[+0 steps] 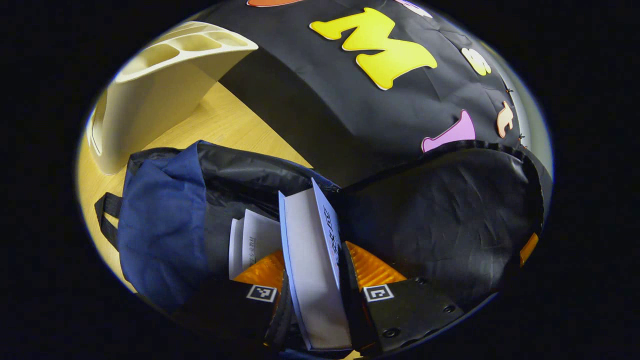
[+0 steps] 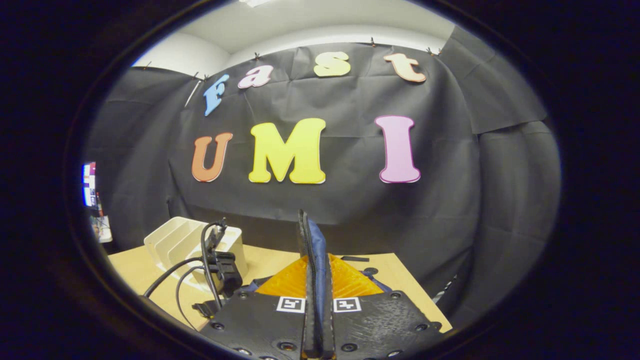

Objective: Open the schoolbag, grab two books from the bookshelf and put them into the schoolbag.

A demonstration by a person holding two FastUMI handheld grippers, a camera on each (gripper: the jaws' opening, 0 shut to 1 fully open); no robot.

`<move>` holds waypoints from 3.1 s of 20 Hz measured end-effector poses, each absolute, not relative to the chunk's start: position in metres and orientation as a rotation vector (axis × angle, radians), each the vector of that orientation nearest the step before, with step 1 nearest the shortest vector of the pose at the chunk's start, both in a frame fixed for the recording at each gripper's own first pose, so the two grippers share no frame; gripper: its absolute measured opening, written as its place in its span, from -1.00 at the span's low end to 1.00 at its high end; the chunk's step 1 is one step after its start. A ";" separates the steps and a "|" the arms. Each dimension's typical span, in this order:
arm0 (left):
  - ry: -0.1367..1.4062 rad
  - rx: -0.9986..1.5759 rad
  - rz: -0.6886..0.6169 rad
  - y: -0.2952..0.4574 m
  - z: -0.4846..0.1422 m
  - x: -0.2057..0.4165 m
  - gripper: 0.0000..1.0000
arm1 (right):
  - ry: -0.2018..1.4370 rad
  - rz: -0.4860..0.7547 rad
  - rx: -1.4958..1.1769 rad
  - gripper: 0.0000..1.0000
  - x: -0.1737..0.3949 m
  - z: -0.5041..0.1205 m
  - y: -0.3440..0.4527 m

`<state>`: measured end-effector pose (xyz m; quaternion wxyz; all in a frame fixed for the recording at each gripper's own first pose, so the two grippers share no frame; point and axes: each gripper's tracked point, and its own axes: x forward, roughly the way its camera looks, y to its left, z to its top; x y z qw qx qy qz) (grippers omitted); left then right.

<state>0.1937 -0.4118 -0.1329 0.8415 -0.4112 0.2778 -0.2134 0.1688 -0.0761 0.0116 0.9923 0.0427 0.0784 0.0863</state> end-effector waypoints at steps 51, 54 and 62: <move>0.160 -0.177 -0.021 -0.081 -0.065 0.065 0.70 | 0.338 0.009 0.028 0.69 0.078 -0.080 -0.074; 0.138 -0.156 -0.003 -0.065 -0.060 0.047 0.88 | 0.336 0.030 0.023 0.63 0.063 -0.076 -0.063; 0.114 -0.109 -0.084 -0.051 -0.049 0.007 0.96 | 0.229 0.038 0.007 0.91 0.021 -0.035 -0.035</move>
